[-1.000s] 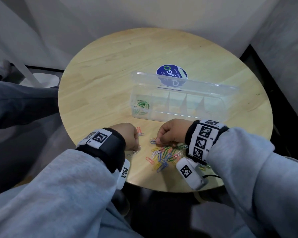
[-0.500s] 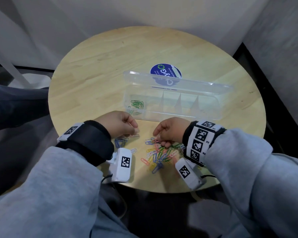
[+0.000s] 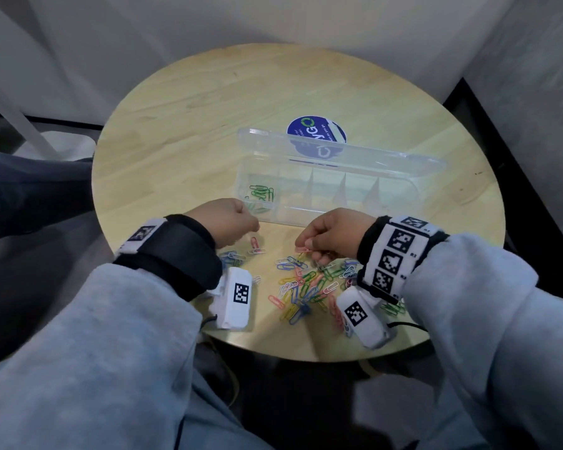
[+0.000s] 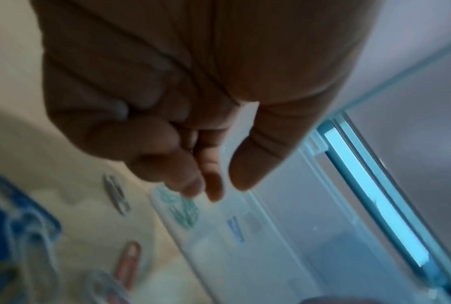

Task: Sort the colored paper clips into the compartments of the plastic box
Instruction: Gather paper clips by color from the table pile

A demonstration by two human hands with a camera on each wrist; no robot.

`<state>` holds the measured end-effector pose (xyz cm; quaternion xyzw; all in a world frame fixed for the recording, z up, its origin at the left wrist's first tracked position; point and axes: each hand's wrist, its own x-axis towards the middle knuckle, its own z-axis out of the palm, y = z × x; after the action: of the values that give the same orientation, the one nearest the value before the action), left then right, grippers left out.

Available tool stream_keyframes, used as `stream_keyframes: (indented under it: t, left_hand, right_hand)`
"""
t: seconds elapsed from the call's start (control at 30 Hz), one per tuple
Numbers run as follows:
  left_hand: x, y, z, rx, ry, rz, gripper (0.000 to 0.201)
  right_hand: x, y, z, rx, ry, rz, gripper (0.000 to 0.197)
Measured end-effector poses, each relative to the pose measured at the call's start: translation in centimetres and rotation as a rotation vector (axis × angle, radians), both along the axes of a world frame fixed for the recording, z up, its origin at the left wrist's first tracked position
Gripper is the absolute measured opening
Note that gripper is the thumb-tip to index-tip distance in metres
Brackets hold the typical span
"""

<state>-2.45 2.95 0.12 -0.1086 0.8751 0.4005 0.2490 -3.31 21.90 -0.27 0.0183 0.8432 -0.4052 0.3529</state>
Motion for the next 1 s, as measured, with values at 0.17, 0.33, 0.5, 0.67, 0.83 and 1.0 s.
stream_keyframes:
  t: [0.17,0.33,0.5,0.67,0.83,1.0]
  left_hand:
    - [0.2,1.0,-0.4,-0.289,0.066,-0.2,0.016]
    - [-0.3,1.7,-0.6,-0.407,0.052,-0.3,0.023]
    - [-0.7,2.0,-0.8,-0.471,0.048,-0.367,0.015]
    - [-1.0,2.5,-1.1,-0.522,0.042,-0.409,0.011]
    - [-0.8,2.1,-1.3,-0.498,0.039,-0.354,0.02]
    - [-0.6,1.9,-0.7,-0.471,0.017,-0.335,0.021]
  right_hand:
    - [0.0,0.4,-0.2,-0.142,-0.149,-0.101,0.028]
    - [-0.1,0.5,-0.1,-0.118,-0.187,-0.206,0.037]
    - [-0.1,1.0,-0.1,-0.164,-0.187,-0.259,0.034]
    - [0.1,1.6,0.1,-0.229,-0.196,-0.246,0.036]
    - [1.0,2.6,-0.2,-0.287,-0.231,-0.228,0.034]
    - [1.5,3.9,-0.1,-0.334,-0.249,-0.254,0.042]
